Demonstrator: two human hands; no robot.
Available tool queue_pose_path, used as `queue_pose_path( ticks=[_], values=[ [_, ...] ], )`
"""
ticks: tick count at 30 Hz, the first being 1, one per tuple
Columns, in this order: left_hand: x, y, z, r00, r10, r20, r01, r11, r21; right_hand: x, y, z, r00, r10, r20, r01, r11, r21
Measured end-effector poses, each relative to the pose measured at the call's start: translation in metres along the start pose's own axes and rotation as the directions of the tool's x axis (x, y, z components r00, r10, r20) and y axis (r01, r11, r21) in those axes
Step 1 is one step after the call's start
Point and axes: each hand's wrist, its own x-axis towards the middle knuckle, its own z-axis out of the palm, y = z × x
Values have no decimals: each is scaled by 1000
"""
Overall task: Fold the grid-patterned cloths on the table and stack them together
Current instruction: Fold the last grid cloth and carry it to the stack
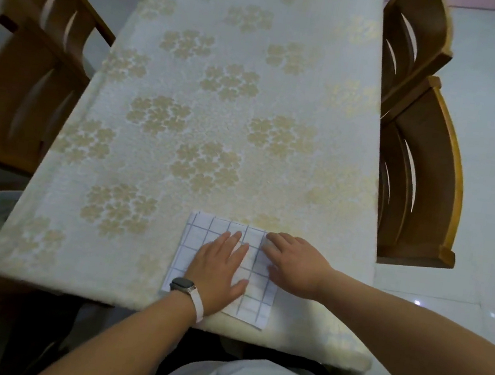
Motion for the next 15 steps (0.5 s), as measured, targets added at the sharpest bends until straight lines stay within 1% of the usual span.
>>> queue_pose_path(
  ticks=[2,3,4,6,8,12,15],
  values=[
    [6,-15,0,976,25,218,-40,997,61,-2,-8,3,997,20,71,-21,1000,20],
    [8,-21,1,960,27,279,-52,995,81,-3,-10,5,995,32,91,-35,999,26],
    [10,-26,1,951,25,309,-60,992,107,-2,-12,7,994,47,103,-50,998,26],
    [13,-37,5,947,-5,322,-37,992,124,1,-15,11,991,77,111,-81,996,29],
    [14,-44,8,947,-29,321,-9,993,116,5,-19,14,992,101,73,-105,993,48],
    [15,-49,11,954,-18,300,-12,995,98,15,-24,10,979,203,8,-202,973,113],
    [14,-54,11,963,-21,269,-6,995,96,21,-25,10,971,237,-13,-234,964,123]
  ],
)
